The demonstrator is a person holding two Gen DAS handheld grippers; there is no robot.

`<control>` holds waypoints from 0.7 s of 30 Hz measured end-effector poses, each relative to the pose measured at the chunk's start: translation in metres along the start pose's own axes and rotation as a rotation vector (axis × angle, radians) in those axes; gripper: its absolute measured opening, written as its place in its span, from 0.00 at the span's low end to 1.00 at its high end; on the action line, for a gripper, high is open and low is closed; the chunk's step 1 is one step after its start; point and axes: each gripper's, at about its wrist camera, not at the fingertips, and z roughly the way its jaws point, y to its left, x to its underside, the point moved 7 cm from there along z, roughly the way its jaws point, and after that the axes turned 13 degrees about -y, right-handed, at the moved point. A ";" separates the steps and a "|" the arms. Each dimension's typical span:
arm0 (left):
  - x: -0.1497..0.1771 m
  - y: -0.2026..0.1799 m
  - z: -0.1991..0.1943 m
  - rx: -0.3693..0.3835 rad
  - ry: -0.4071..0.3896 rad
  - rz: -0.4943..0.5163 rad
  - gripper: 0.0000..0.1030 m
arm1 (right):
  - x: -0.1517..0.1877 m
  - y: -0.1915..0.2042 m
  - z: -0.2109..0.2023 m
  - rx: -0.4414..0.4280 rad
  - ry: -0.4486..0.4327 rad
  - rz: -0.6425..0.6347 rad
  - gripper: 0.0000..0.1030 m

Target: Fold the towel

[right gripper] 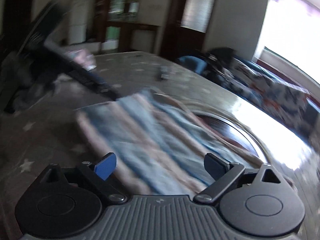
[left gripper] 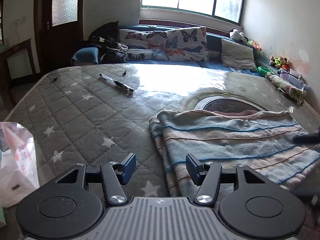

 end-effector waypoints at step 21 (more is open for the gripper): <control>-0.006 0.011 0.012 0.013 0.023 -0.079 0.67 | -0.028 0.120 0.063 -0.127 0.014 -0.184 0.22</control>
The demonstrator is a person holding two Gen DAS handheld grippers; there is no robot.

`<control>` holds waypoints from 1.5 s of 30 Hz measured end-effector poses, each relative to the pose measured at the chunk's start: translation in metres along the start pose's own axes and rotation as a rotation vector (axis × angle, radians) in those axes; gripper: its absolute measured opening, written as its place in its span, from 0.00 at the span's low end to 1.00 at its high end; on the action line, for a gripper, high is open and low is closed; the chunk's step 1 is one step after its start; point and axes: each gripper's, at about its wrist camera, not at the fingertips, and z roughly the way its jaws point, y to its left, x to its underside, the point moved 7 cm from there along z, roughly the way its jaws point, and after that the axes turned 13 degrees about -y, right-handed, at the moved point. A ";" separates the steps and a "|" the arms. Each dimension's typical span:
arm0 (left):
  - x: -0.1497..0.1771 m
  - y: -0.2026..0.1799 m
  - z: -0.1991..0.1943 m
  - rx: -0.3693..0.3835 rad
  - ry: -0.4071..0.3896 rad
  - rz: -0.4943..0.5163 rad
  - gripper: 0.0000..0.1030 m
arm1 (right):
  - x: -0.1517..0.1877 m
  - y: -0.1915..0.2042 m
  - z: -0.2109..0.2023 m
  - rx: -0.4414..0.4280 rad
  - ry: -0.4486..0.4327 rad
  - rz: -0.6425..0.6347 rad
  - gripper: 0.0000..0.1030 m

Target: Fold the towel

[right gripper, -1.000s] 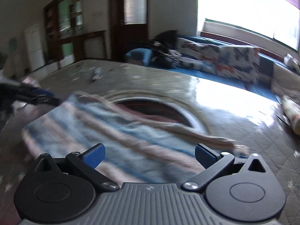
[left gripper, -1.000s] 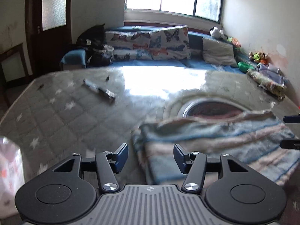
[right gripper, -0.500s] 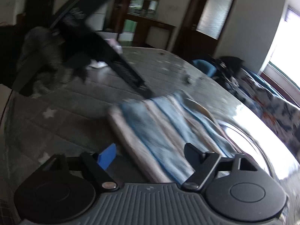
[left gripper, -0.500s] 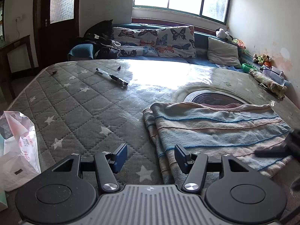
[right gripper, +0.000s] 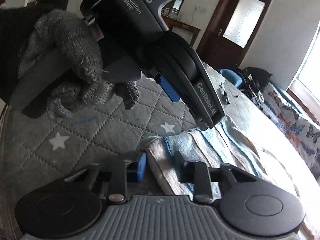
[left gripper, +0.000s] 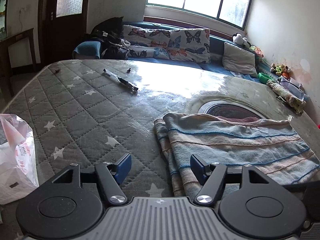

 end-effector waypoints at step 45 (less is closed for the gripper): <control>-0.001 0.008 0.027 0.012 0.142 -0.380 0.63 | -0.004 -0.023 -0.076 -0.056 -0.154 0.219 0.06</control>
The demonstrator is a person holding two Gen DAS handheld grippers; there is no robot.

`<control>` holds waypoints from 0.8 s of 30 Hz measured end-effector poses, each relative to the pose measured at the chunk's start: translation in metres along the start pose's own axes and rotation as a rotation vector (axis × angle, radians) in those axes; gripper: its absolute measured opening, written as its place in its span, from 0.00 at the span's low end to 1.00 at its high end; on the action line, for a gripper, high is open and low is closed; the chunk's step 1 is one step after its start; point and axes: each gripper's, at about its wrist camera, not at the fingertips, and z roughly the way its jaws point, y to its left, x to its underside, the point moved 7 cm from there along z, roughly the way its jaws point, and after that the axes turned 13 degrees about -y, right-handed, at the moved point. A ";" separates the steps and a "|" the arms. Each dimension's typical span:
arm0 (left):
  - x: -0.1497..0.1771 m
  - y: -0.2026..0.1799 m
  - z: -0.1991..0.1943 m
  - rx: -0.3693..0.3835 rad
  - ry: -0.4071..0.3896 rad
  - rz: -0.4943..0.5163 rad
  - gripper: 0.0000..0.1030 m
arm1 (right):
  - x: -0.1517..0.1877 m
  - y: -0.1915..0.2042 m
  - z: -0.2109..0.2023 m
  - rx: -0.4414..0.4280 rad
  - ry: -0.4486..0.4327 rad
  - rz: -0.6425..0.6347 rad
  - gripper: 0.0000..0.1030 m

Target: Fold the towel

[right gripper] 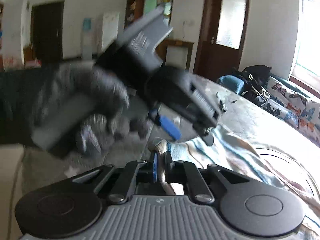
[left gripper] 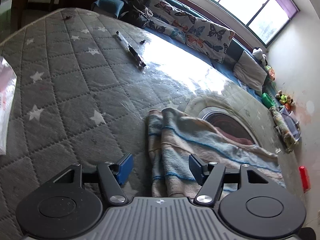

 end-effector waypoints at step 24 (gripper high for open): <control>0.020 0.026 -0.033 0.128 0.031 -0.313 0.53 | -0.015 0.001 -0.032 -0.032 -0.089 -0.012 0.05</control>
